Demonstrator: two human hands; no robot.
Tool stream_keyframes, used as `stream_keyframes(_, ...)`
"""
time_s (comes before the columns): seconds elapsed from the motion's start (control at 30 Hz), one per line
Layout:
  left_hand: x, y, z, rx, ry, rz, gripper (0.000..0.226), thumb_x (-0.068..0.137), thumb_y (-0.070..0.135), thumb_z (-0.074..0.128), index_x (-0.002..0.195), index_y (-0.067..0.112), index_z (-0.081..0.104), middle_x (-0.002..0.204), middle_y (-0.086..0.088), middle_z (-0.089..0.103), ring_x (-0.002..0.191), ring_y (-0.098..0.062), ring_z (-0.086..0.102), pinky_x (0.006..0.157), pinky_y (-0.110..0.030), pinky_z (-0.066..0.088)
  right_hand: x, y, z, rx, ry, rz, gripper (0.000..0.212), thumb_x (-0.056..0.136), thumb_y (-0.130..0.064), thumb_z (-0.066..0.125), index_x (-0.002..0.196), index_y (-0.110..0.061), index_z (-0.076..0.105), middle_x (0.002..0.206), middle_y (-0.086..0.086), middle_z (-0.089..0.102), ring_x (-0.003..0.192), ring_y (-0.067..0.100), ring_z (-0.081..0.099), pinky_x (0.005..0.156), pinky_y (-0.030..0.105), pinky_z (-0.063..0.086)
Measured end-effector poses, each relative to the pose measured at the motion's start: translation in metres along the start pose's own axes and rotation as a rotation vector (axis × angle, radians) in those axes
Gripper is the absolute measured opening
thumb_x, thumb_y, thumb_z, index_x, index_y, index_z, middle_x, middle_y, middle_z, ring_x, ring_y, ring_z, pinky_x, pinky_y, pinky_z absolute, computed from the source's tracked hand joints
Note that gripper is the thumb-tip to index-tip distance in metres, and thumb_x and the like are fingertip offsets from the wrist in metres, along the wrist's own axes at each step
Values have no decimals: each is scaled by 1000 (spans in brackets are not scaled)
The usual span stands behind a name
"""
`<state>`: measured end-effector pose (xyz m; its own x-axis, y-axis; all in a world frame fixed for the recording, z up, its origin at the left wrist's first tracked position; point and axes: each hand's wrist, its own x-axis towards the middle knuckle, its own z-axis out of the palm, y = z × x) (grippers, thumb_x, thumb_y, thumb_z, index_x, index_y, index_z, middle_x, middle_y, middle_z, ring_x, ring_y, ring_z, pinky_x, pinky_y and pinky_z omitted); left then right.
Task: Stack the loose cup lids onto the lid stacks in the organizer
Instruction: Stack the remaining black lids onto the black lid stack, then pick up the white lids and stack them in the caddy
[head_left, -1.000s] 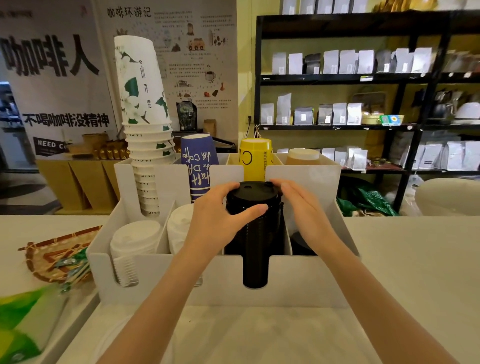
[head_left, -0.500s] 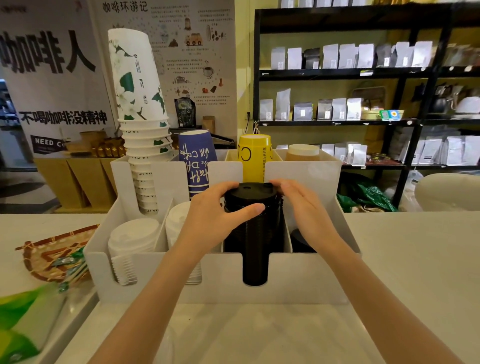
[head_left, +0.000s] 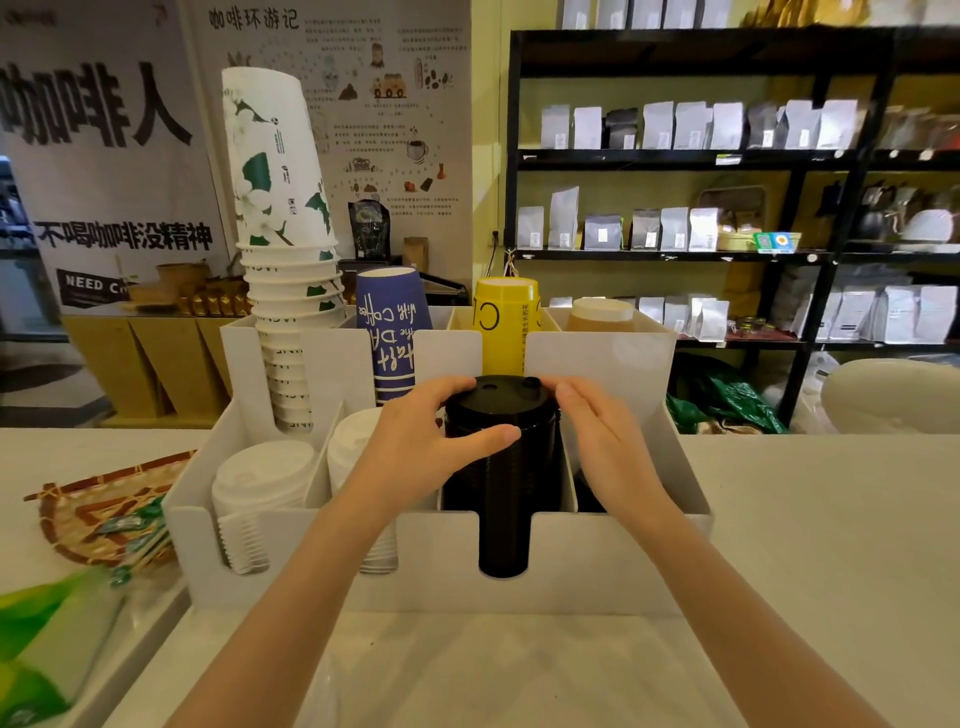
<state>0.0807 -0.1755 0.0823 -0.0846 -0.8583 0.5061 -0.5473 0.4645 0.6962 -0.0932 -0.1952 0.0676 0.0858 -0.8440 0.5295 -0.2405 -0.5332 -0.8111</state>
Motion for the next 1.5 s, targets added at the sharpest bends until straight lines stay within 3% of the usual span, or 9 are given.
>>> stream_keyframes(0.17,-6,10,-1,29,-43,54,50,73,52,55,117,29,48,94,25,47,87,6,48,67,0,38,0,-13,-5,-8,-15,0,30,94,-26,33,114,-24,56,103,-13,57,91,-15,48,75,-3,33)
stream_keyframes(0.33,-24,16,-13,-11,32,63,57,78,53,46,128,27,40,118,16,44,113,-3,39,94,-25,35,-17,-36,2,2,31,-64,34,92,-28,38,126,-25,45,119,-13,50,109,-1,44,85,8,32)
stream_keyframes(0.53,-74,1,-51,52,109,64,43,77,52,45,116,33,47,111,9,57,100,-2,52,77,-14,39,-55,-56,38,91,40,-106,41,90,-21,45,130,-26,37,115,-15,50,100,-11,49,76,-2,38)
stream_keyframes(0.7,-123,-25,-77,213,121,-84,72,66,67,44,129,33,35,133,6,45,109,-5,41,89,-29,38,-93,-56,82,152,-99,-19,42,90,-23,45,131,-29,35,109,-20,52,97,-16,48,74,-2,38)
stream_keyframes(0.9,-180,-52,-86,272,-76,-320,109,44,78,58,135,39,12,150,8,17,132,-13,22,105,-36,24,-128,-46,121,112,-256,194,35,92,-28,41,127,-28,41,107,-17,49,92,-17,45,75,-2,34)
stream_keyframes(1.1,-198,-63,-82,261,-174,-415,129,36,69,72,138,34,2,152,8,10,136,-10,15,108,-31,19,-150,-38,142,201,-350,428,48,89,-41,41,131,-18,42,141,-2,44,129,14,38,113,38,24)
stream_keyframes(1.27,-201,-69,-75,256,-257,-403,131,38,59,78,140,29,0,152,7,9,135,-10,15,102,-24,16,-156,-35,141,172,-398,447,39,87,-47,40,115,-25,56,126,-2,58,118,14,49,108,42,33)
stream_keyframes(1.4,-201,-74,-78,270,-217,-381,118,46,49,79,139,25,10,150,3,21,133,-12,21,98,-22,18,-154,-35,143,-128,-485,353,46,84,-55,29,105,-25,58,115,4,62,107,22,54,99,47,38)
stream_keyframes(1.5,-201,-75,-83,269,-187,-368,113,46,51,78,138,28,17,146,6,31,127,-10,29,94,-20,21,-153,-34,145,44,-432,420,38,86,-49,38,107,-25,61,116,-2,62,109,16,54,103,43,38)
